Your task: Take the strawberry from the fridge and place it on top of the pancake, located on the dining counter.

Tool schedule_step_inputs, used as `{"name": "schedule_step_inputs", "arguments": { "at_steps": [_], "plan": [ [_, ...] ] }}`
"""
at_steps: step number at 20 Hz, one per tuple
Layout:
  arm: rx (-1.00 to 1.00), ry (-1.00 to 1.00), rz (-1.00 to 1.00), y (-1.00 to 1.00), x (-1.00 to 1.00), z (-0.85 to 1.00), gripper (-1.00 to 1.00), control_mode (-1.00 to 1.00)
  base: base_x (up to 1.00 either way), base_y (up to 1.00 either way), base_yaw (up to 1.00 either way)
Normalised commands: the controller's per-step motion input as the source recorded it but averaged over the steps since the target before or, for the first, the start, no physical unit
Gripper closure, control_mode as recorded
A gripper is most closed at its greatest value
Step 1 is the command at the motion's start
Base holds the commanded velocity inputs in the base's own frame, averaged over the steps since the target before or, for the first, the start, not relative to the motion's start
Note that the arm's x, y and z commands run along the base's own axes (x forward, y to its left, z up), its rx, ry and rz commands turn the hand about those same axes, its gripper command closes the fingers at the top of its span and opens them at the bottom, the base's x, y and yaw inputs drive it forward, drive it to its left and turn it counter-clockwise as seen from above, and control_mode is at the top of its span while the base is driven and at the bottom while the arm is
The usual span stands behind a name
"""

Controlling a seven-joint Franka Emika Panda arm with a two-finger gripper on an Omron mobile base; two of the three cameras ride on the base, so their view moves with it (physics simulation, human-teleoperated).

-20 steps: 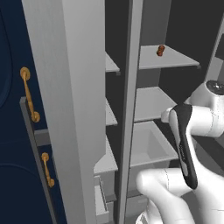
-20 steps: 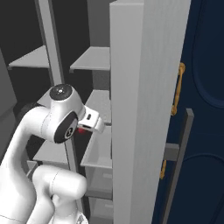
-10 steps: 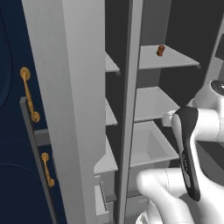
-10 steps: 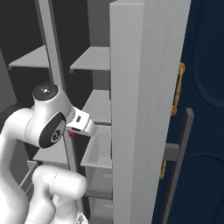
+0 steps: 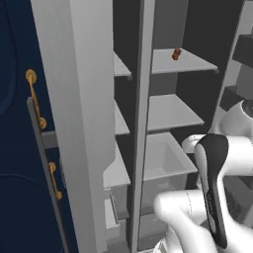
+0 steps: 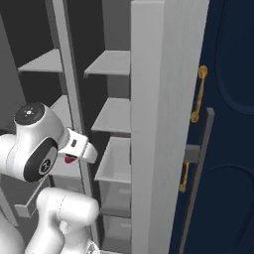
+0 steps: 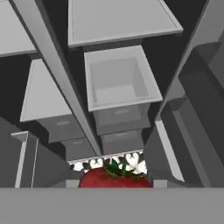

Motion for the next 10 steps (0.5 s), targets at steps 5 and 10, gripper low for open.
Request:
{"name": "schedule_step_inputs", "arguments": {
  "at_steps": [5,10],
  "plan": [
    [0.00,0.00,0.00,0.00,0.00,0.00,1.00,1.00,-1.00,0.02,0.00],
    [0.00,0.00,0.00,0.00,0.00,0.00,1.00,1.00,-1.00,0.14,-0.01]
  ]
}}
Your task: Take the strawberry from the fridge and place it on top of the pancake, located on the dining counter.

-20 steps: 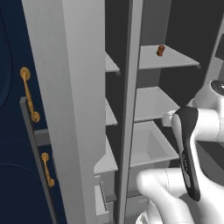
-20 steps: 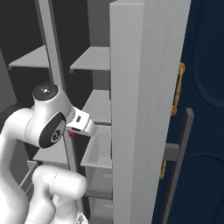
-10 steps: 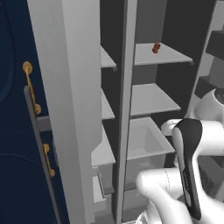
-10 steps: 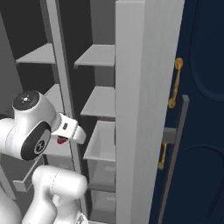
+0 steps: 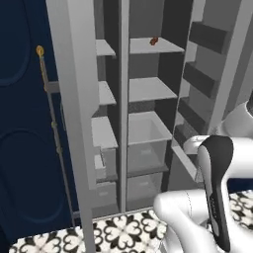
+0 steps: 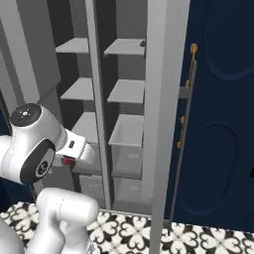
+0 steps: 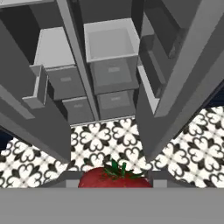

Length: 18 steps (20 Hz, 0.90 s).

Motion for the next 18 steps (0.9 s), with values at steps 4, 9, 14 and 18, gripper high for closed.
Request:
{"name": "schedule_step_inputs", "arguments": {
  "at_steps": [4,9,14,18],
  "plan": [
    [0.00,0.00,0.00,0.00,0.00,0.00,1.00,1.00,-1.00,0.23,-0.03],
    [0.00,0.00,0.00,0.00,0.00,0.00,1.00,1.00,-1.00,0.06,0.00],
    [0.00,0.00,0.00,0.00,0.00,0.00,1.00,1.00,-1.00,0.00,0.00],
    [0.00,0.00,0.00,0.00,0.00,0.00,1.00,1.00,-1.00,0.00,-0.02]
  ]
}}
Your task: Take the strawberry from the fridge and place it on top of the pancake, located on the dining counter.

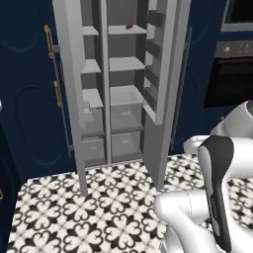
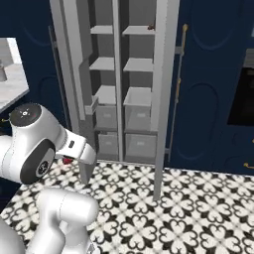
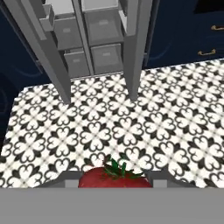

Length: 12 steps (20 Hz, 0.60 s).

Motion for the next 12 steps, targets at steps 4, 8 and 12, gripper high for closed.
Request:
{"name": "schedule_step_inputs", "arguments": {
  "at_steps": [4,8,12],
  "plan": [
    [0.00,0.00,0.00,0.00,0.00,0.00,1.00,1.00,-1.00,-0.37,-0.19],
    [0.00,0.00,0.00,0.00,0.00,0.00,1.00,1.00,-1.00,-0.60,-0.30],
    [0.00,0.00,0.00,0.00,0.00,0.00,1.00,1.00,-0.63,-0.20,-0.66]
  ]
}}
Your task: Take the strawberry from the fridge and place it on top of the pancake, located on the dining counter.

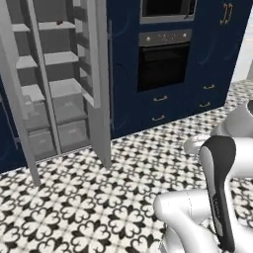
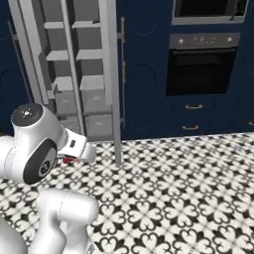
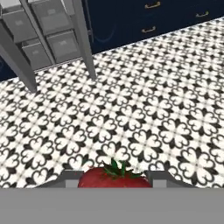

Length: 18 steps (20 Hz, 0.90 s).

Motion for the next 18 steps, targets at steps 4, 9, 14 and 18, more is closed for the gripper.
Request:
{"name": "schedule_step_inputs", "arguments": {
  "at_steps": [4,9,14,18],
  "plan": [
    [0.00,0.00,0.00,0.00,0.00,0.00,1.00,1.00,-0.35,0.00,-0.84],
    [0.00,0.00,0.00,0.00,0.00,0.00,1.00,1.00,-0.19,-0.16,-0.85],
    [0.00,0.00,0.00,0.00,0.00,0.00,1.00,1.00,-0.04,-0.53,-0.77],
    [0.00,0.00,0.00,0.00,0.00,0.00,1.00,1.00,0.37,-0.16,-0.55]
  ]
}}
